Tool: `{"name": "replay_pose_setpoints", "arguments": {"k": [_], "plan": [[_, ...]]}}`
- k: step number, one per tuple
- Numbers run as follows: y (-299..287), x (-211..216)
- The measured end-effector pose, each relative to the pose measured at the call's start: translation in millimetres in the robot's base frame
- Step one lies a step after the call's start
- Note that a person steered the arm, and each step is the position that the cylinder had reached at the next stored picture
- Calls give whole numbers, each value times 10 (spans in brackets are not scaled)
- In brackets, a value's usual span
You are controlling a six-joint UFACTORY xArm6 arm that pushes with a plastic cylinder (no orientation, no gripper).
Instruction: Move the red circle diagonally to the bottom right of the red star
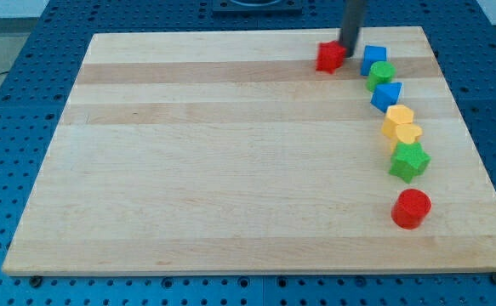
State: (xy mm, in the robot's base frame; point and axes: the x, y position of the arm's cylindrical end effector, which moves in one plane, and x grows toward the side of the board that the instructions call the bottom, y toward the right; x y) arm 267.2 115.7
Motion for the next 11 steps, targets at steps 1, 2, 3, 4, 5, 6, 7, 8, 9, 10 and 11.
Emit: {"name": "replay_pose_setpoints", "arguments": {"k": [1,2,3,4,5,6,7,8,9,10,11], "plan": [[-908,361],[-581,502],[-1086,769],[-1714,845],[-977,1041],[-478,1980],[-114,2881],[614,3245],[1140,3130],[760,2964],[234,2670]]}}
